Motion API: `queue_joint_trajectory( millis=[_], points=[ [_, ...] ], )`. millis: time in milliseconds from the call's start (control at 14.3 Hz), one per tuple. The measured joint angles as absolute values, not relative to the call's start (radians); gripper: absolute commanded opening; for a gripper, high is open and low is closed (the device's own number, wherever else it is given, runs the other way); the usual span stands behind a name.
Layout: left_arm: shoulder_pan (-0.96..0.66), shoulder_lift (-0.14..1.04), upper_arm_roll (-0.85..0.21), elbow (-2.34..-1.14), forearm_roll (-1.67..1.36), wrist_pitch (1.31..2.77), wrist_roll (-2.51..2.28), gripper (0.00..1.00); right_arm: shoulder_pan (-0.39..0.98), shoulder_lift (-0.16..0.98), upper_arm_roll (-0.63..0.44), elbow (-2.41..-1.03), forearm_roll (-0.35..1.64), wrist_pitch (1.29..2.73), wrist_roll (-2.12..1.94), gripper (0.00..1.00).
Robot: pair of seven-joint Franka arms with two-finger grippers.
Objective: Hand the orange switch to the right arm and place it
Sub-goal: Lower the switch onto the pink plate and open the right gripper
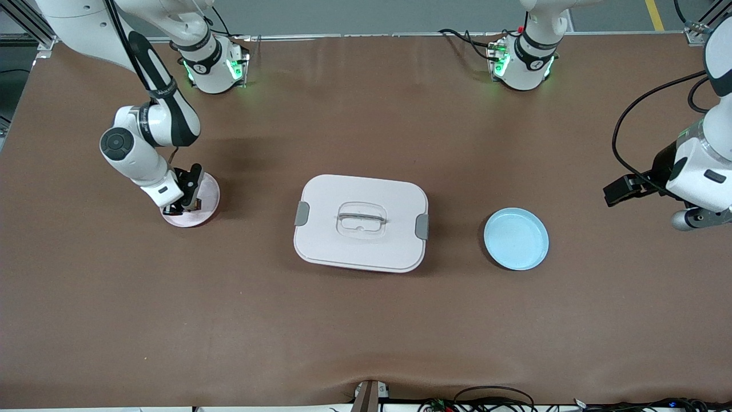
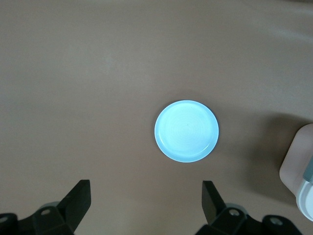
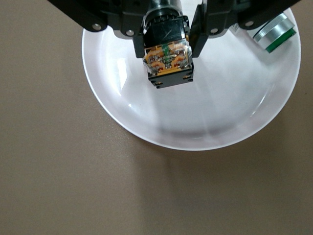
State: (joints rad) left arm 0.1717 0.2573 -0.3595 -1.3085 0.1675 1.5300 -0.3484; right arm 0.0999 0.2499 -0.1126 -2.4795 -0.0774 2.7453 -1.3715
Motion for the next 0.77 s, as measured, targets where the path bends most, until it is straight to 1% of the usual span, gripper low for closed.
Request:
queue_joint_trajectory(
  millis=[70,140,209,279,628,767],
  points=[
    [0.177,0.252,-0.36,-1.309,0.167,1.53,-0.347,1.0,0.1,0.25,-0.113,-2.479,-0.077,2.745,-1.372,0.21],
    [0.185,0.247,-0.36,-1.309,0.167,1.527,-0.342,1.0,0.099,0.251,-0.113,-2.48,-0.077,2.745,-1.372,0.49],
    [0.195,0.242,-0.36,-1.308,0.167,1.521,-0.334,1.0,0.096,0.253,-0.113,-2.48,-0.077,2.745,-1.371,0.9],
    [0.202,0.237,-0.36,-1.308,0.167,1.514,-0.328,1.0,0.092,0.255,-0.113,-2.48,-0.077,2.745,-1.371,1.0],
    [0.217,0.217,-0.36,-1.308,0.167,1.508,-0.316,1.0,0.078,0.255,-0.113,-2.478,-0.077,2.746,-1.371,1.0],
    [0.217,0.209,-0.36,-1.308,0.167,1.496,-0.309,1.0,0.078,0.254,-0.109,-2.467,-0.077,2.724,-1.371,1.0]
  ],
)
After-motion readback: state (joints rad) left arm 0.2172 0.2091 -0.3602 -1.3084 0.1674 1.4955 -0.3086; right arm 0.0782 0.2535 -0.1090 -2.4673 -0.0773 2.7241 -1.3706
